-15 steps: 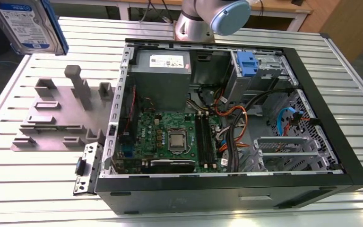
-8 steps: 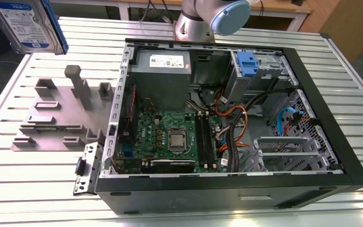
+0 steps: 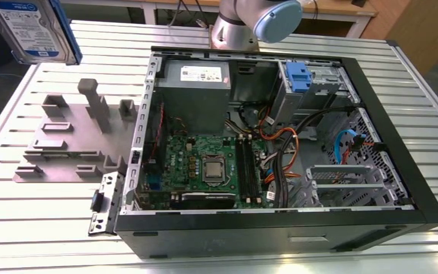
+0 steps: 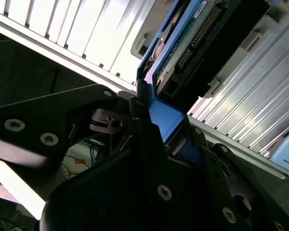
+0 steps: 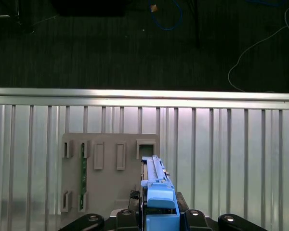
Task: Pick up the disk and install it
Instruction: 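Pick up the disk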
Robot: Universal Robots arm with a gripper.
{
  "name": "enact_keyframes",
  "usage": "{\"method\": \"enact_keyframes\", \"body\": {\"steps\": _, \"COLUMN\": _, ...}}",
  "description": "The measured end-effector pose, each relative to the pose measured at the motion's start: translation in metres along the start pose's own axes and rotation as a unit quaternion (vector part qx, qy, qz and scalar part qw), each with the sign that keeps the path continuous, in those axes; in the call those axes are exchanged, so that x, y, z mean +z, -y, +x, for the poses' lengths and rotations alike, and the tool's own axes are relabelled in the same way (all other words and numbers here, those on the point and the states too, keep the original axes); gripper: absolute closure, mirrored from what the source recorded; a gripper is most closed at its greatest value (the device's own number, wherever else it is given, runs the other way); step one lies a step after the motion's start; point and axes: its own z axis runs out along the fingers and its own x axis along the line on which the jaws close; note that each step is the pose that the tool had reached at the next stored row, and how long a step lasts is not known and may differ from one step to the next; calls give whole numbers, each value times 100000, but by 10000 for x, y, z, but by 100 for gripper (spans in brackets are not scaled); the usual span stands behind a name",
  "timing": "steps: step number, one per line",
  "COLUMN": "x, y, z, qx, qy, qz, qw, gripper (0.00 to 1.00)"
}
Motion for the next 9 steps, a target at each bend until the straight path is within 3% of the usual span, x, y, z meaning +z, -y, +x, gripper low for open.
{"method": "enact_keyframes", "body": {"steps": 9, "x": -24, "y": 0, "z": -1, "qx": -1, "qy": 0, "qz": -2, "qw": 100000, "gripper": 64}}
